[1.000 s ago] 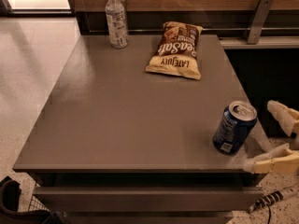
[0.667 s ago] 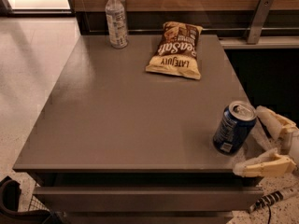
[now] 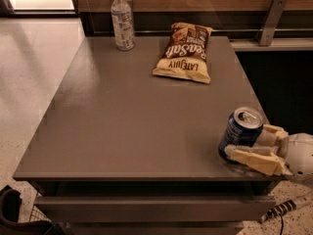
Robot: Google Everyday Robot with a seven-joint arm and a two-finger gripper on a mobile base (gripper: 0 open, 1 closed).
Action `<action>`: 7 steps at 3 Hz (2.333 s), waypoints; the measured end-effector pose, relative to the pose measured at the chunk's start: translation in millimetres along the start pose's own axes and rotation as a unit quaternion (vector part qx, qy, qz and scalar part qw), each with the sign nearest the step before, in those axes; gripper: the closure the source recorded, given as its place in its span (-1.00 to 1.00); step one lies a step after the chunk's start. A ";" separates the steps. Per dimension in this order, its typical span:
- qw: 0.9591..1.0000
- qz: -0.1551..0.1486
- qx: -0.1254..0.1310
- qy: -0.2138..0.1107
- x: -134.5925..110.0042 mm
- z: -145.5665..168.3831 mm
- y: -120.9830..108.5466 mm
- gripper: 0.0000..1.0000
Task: Move pepsi can near blue plastic bottle
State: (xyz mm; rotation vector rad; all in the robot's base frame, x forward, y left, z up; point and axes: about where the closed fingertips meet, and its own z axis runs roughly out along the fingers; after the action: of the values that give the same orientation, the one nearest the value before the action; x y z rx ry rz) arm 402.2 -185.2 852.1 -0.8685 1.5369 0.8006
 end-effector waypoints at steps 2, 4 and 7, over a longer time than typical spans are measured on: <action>1.000 -0.005 -0.009 -0.001 -3.8 6.4 3.7 1.00; 1.000 -0.004 -0.019 -0.016 -15.3 24.1 -7.5 1.00; 0.999 -0.033 -0.011 -0.032 -111.2 190.2 -90.1 1.00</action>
Offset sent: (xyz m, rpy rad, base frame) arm 0.0001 0.0047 0.0018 -0.0004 -0.0059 0.0126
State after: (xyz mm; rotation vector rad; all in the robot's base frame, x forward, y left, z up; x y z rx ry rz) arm 583.0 -54.8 935.7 -0.8968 1.4386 0.7913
